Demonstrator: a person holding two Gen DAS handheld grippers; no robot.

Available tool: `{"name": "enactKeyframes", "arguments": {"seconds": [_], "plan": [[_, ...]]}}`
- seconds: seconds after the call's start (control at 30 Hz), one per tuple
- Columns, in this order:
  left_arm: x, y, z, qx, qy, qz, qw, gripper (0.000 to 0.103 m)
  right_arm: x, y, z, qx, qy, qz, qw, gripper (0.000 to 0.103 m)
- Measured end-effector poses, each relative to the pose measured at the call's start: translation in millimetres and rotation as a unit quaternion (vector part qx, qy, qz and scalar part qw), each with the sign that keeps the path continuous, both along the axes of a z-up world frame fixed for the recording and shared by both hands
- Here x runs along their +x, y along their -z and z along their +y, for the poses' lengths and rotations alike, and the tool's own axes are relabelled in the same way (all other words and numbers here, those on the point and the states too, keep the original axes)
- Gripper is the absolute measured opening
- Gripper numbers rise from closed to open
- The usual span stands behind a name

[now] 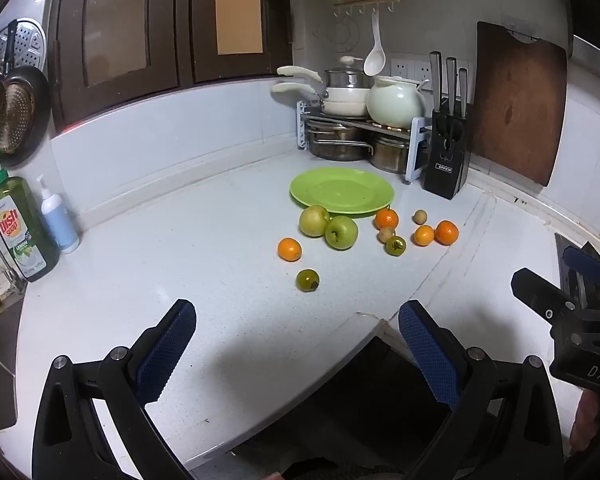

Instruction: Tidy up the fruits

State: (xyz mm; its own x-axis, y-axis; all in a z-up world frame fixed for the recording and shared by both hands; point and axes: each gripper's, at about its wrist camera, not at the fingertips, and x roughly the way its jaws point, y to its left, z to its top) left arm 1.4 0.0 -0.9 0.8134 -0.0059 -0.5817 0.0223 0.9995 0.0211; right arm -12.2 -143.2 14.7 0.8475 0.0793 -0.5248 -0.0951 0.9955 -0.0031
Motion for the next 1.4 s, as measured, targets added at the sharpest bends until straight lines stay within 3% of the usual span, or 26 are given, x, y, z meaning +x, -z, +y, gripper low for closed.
{"name": "enactKeyframes", "arguments": {"seconds": [0.07,0.23,0.57,1.4], "plan": [[-5.6,-7.8,1.1,-0.002,0.0,-0.016,0.9999,0.103,-1.2,0.4,-3.0,0.011,0.0,-0.007,1.0,0.102],[-2.8,-16.7,9.5,-0.007,0.002,-0.006,1.0,0.103,-1.1,-3.5,-3.9,0.004,0.0,-0.004,1.0,0.102],[-0.8,-18.2,-8.6,0.001,-0.003,-0.01,0.9999,0.103,-1.9,-4.8,-7.6,0.004,0.0,-0.005,1.0,0.102],[-2.5,-23.2,-9.6,-0.001,-0.006,-0.03,0.9995,0.103,0.6,-7.5,-11.1,0.009,-0.003,-0.009,1.0,0.102]]}}
